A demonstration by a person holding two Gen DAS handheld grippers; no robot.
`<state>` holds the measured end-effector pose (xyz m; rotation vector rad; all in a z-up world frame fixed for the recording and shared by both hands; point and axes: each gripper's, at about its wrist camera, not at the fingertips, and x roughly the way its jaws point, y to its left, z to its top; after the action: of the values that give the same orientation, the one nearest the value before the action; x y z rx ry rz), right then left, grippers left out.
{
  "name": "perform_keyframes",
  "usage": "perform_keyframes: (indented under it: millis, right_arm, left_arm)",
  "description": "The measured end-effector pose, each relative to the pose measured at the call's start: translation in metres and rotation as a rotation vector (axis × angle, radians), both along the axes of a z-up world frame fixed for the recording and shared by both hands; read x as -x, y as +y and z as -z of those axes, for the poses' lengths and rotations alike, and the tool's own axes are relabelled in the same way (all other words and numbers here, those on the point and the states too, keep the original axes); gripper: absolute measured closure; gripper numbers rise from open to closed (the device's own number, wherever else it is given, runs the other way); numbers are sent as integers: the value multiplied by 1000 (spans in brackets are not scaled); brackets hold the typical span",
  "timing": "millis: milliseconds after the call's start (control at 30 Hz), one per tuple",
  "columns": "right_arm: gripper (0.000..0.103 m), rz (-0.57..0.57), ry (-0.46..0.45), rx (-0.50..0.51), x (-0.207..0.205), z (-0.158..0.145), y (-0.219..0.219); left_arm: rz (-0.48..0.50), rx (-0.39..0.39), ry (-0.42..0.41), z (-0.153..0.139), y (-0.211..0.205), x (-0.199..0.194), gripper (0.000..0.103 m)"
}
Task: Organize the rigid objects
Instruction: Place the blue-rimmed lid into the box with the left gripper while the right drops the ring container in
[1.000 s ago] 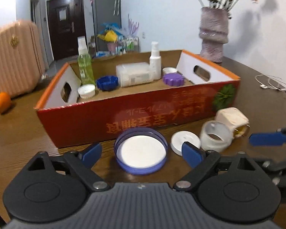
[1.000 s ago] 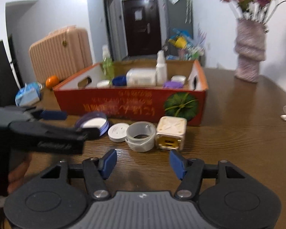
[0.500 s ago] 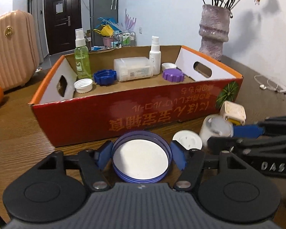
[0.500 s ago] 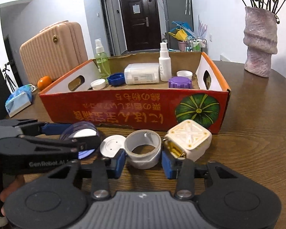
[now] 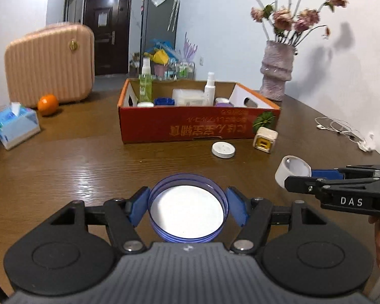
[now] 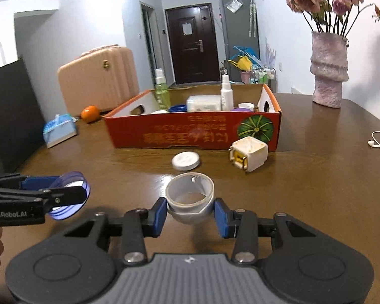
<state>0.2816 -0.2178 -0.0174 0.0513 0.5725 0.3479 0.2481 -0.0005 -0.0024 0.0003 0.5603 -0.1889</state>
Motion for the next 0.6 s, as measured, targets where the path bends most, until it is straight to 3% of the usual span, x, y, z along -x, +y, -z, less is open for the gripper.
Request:
perform_keyframes:
  millis: [333, 600]
  right_arm:
    - [64, -9, -66, -12, 71, -17, 1]
    - [64, -6, -94, -33, 68, -28, -2]
  left_arm:
    - [20, 19, -83, -20, -4, 60, 36]
    - [41, 30, -118, -36, 0, 39, 36]
